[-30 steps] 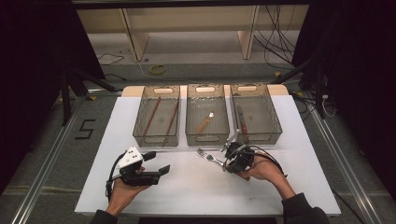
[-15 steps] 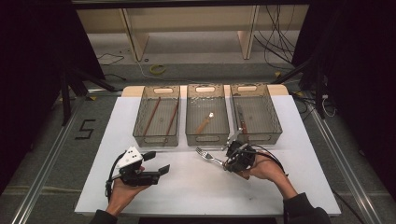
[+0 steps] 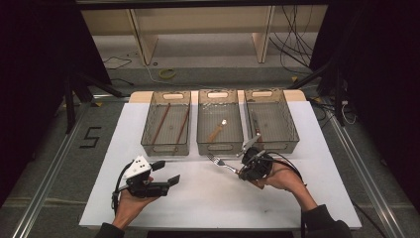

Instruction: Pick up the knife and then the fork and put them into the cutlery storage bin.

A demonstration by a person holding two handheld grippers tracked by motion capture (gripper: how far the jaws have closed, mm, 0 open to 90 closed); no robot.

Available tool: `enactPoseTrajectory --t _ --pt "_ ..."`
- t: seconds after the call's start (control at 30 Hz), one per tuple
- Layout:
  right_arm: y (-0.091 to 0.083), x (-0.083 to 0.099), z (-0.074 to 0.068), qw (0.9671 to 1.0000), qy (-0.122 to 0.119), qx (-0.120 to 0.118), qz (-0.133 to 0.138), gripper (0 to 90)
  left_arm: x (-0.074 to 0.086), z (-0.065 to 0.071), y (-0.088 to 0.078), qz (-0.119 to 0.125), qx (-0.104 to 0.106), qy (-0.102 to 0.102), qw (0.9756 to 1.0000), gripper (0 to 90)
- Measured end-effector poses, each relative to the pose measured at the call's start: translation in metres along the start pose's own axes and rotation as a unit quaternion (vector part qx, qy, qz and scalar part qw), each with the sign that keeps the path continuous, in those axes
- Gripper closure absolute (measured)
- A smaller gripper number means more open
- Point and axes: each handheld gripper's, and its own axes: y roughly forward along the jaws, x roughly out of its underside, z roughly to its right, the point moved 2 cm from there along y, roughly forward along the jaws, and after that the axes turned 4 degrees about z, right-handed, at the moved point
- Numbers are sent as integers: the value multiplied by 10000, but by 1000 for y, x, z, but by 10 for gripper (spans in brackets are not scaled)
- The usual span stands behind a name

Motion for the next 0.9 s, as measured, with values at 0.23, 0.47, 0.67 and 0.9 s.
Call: enactPoseTrajectory --t 0.23,0.47,0.67,0.9 --pt "-3 -1 1 9999 41 -40 115 777 0 0 0 2 -4 0 10000 199" --pt "-10 -2 3 9996 91 -35 260 777 0 0 0 1 -6 -2 10000 199" --pt "-18 -3 6 9990 112 -14 441 777 0 0 0 -1 -8 -1 10000 199" --pt "-27 -7 7 9979 154 -17 636 777 0 0 0 10 -13 -2 10000 199"
